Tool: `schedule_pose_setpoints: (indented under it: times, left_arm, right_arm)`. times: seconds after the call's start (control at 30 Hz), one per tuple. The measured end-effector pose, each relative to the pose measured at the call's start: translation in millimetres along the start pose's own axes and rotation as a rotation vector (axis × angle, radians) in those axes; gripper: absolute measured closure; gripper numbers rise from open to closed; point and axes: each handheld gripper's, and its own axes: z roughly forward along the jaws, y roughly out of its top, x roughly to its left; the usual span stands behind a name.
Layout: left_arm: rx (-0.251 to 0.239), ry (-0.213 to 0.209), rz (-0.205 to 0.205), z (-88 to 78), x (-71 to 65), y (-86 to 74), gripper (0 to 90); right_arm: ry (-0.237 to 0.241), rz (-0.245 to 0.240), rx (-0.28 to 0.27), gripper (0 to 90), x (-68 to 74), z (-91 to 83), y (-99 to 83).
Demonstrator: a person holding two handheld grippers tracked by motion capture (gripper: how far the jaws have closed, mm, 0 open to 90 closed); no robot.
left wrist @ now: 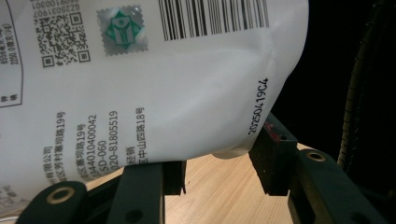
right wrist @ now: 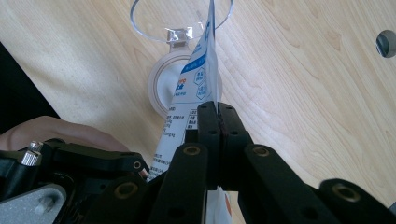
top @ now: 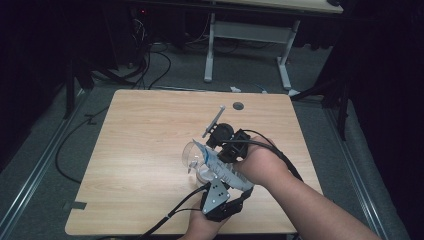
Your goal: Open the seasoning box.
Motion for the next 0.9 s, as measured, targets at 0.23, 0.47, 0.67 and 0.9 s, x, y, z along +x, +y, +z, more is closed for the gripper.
schedule_pose_setpoints:
  times: [0.23,0.47,0.67,0.9]
  left_arm:
    - [-0.001,0.002,-0.004,-0.3,0.0,0.1,59.8]
    - [0.001,0.004,-0.002,-0.5,-0.4,0.0,59.7]
    - [0.0,0.001,-0.001,-0.4,-0.5,0.3,59.6]
    - [-0.002,-0.002,0.001,0.1,-1.5,1.6,59.0]
  right_arm:
    - [-0.001,-0.005,0.005,89.9,0.6,0.9,1.4]
    - [-0.002,-0.007,0.006,89.9,0.7,1.2,1.6]
    - [0.0,-0.006,0.007,89.9,0.7,0.9,1.4]
    - [-0.003,-0.01,0.008,89.9,0.7,0.4,1.6]
